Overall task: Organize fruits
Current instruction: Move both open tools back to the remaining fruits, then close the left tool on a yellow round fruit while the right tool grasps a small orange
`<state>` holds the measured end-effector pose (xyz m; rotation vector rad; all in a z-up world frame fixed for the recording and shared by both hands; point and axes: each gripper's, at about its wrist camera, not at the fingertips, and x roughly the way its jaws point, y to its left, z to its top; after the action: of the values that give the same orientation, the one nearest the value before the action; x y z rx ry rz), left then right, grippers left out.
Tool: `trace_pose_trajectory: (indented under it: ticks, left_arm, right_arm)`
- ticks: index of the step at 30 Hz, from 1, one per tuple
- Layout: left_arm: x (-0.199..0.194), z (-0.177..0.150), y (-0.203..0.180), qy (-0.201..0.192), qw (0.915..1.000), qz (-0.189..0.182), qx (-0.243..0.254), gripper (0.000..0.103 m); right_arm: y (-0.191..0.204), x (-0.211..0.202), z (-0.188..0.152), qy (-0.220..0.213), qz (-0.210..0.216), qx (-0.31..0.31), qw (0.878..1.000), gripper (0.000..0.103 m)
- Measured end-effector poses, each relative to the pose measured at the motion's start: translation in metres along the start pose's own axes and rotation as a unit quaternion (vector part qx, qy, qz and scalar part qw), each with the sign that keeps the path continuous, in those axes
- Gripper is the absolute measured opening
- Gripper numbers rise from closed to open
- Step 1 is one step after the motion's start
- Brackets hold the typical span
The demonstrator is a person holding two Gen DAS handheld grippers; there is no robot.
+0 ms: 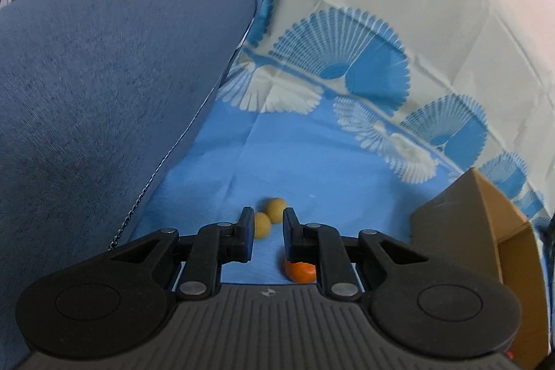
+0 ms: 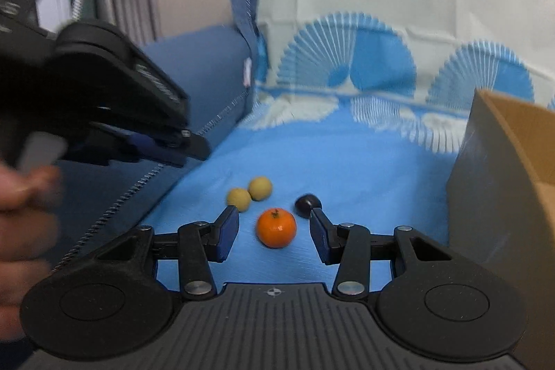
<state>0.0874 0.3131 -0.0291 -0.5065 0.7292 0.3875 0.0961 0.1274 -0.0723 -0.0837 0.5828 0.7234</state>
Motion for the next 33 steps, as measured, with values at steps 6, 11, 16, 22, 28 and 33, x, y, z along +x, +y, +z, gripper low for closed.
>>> trace_pose_trajectory:
  ticks: [6, 11, 16, 22, 28, 33]
  left_arm:
    - [0.022, 0.000, 0.008, 0.029, 0.9994, 0.021, 0.000, 0.027]
    - [0.035, 0.003, 0.014, 0.041, 0.9988, 0.027, 0.001, 0.027]
    - [0.045, 0.004, 0.007, 0.041, 0.9987, 0.020, 0.023, 0.029]
    - [0.067, 0.004, -0.009, 0.041, 0.9977, 0.026, 0.047, 0.029]
    - [0.085, 0.001, -0.014, 0.056, 0.9941, 0.046, 0.081, 0.029]
    - [0.087, -0.002, -0.019, 0.056, 0.9920, 0.048, 0.103, 0.027]
  right_arm:
    - [-0.012, 0.043, -0.005, 0.030, -0.008, 0.014, 0.999, 0.048]
    - [-0.016, 0.062, -0.008, 0.052, 0.024, 0.036, 0.998, 0.052]
    - [-0.013, 0.064, -0.009, 0.056, 0.032, 0.026, 0.998, 0.043]
    - [-0.015, 0.064, -0.010, 0.061, 0.036, 0.019, 0.997, 0.041]
    - [-0.017, 0.060, -0.009, 0.060, 0.038, 0.025, 0.997, 0.038]
    - [-0.020, 0.044, -0.005, 0.049, 0.032, 0.011, 0.998, 0.038]
